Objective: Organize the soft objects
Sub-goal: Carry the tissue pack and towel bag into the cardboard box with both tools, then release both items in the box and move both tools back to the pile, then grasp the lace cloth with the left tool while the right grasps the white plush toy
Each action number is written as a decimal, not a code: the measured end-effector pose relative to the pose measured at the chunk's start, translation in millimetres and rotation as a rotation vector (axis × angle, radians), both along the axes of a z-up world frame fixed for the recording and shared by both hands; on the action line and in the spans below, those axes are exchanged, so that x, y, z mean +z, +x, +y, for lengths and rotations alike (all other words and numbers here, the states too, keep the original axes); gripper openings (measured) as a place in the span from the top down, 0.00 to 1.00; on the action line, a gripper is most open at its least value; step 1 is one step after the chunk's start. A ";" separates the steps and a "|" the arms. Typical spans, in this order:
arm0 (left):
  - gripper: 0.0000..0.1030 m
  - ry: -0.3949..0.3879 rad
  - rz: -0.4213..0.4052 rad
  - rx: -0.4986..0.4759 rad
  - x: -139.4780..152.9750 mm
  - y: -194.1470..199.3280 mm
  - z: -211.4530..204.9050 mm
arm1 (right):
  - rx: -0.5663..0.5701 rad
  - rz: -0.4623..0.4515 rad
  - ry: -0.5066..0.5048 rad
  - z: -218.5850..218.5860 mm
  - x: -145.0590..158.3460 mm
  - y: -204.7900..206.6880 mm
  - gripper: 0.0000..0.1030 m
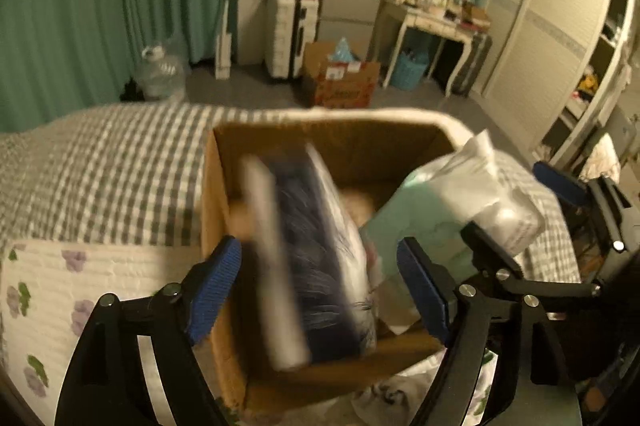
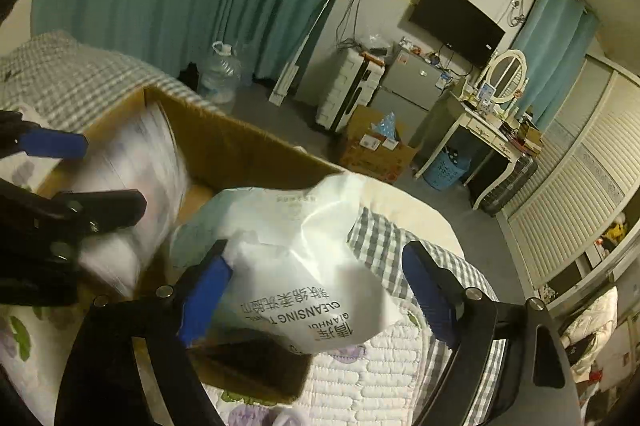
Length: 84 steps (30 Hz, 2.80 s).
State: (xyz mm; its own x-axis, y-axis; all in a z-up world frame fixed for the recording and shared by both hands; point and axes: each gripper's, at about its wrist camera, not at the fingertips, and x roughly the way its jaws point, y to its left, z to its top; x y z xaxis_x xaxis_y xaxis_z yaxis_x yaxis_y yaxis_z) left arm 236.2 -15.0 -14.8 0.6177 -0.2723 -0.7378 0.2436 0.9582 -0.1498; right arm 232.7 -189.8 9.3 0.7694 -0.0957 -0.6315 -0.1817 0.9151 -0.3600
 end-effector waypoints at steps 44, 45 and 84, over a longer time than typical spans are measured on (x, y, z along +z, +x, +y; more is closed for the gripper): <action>0.00 -0.114 -0.412 0.164 100.5 -192.9 60.9 | -0.007 -0.306 0.308 -55.0 154.2 -246.3 0.00; 0.00 -0.114 -0.414 0.165 97.3 -194.4 61.3 | -0.010 -0.307 0.301 -55.2 151.7 -247.7 0.00; 0.07 0.197 -0.046 -0.073 -120.2 -131.8 -25.8 | -0.166 0.253 0.297 -91.0 -78.8 -122.1 0.21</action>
State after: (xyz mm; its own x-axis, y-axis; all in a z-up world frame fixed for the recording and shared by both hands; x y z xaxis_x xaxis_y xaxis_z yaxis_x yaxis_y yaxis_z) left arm 104.4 -40.7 -135.0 0.6357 -0.1709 -0.7528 0.3157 0.9475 0.0515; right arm 110.5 -280.8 -69.5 0.5764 0.0092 -0.8171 -0.0717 0.9967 -0.0394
